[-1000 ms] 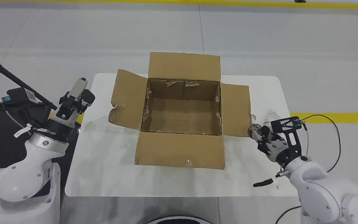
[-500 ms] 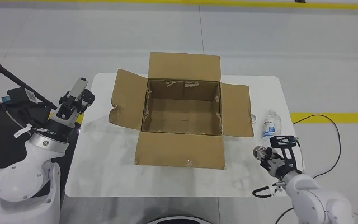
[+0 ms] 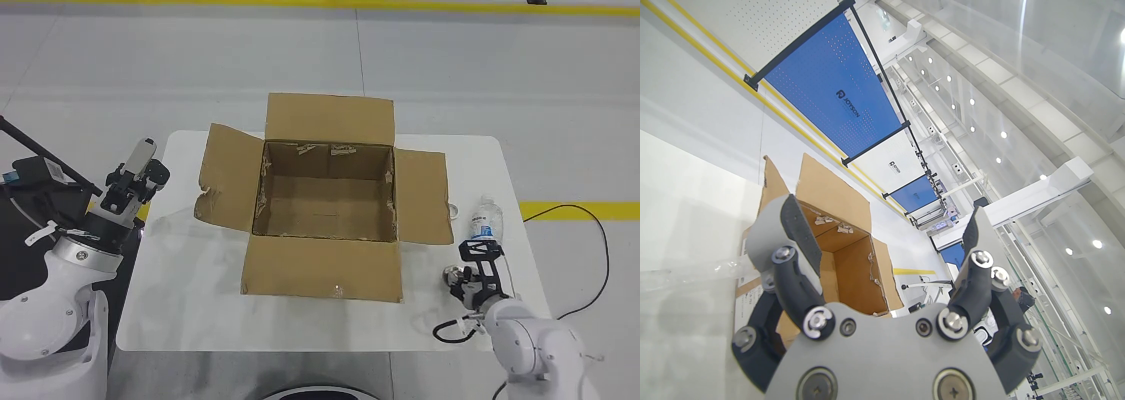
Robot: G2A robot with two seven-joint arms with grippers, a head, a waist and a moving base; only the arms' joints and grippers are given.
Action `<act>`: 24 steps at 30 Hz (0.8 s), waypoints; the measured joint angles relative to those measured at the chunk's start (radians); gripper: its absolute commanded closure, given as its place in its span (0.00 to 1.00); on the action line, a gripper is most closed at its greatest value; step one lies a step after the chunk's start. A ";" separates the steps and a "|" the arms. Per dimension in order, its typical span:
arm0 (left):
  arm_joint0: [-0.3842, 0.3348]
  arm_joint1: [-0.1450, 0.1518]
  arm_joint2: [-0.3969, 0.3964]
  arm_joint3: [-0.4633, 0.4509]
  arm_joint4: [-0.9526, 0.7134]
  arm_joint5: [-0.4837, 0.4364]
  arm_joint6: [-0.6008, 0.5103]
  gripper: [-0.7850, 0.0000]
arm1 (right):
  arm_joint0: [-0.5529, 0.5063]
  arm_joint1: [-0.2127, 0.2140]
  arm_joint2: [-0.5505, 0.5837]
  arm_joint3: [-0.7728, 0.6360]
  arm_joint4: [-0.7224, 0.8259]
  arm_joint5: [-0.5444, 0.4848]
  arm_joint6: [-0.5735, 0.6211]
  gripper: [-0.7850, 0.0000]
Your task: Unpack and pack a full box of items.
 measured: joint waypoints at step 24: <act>0.000 0.000 0.000 0.000 0.000 0.000 0.000 0.00 | 0.021 -0.001 -0.022 0.033 -0.022 0.070 -0.009 0.00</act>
